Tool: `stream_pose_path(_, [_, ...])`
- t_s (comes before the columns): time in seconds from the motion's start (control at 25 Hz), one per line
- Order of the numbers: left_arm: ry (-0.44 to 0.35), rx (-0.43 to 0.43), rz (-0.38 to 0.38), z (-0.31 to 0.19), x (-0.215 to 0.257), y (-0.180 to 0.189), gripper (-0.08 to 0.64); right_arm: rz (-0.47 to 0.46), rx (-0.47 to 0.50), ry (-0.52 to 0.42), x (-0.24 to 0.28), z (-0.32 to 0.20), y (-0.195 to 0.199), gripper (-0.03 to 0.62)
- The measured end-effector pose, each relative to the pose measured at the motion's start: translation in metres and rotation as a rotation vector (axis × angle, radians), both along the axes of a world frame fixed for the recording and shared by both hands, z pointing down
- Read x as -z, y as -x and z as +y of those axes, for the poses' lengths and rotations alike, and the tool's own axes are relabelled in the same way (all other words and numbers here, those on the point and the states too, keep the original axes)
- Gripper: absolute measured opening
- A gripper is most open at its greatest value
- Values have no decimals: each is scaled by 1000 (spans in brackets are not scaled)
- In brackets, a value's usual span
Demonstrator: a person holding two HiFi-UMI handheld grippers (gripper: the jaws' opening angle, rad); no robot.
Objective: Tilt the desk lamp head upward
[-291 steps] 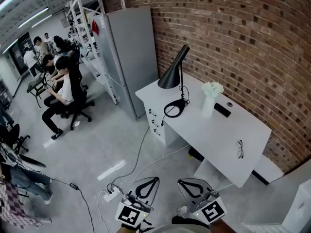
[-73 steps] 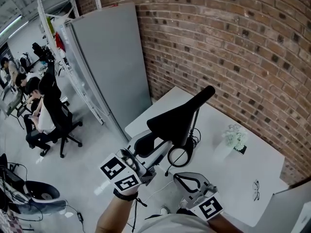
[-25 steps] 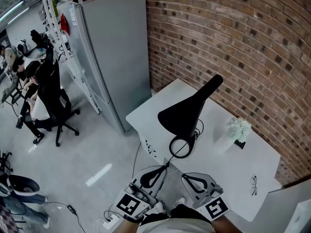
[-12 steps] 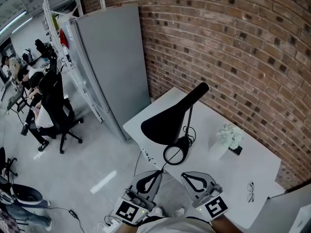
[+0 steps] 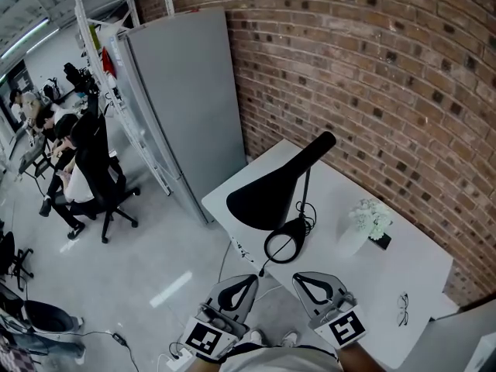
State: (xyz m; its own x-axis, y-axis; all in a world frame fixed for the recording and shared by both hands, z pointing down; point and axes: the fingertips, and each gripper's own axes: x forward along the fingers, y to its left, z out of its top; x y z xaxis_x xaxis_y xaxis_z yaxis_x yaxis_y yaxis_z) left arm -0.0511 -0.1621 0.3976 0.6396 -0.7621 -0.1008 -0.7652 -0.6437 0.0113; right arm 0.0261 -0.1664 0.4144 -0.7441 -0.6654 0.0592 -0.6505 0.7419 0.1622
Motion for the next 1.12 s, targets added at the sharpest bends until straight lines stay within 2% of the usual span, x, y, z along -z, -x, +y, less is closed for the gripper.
stream_pose_path(0.4, [2, -5, 3, 6, 2, 12, 8, 0, 1, 14, 0, 6, 14, 17])
stream_pose_path(0.6, [-1, -10, 25, 8, 3, 14, 8, -7, 36, 22, -5, 13, 29, 17])
stream_pose_path(0.8, [-15, -18, 27, 9, 7, 15, 8, -12, 15, 16, -1, 13, 28, 17])
stream_pose_path(1.12, [10, -46, 27, 9, -3, 12, 8, 3, -3, 27, -8, 16, 27, 17])
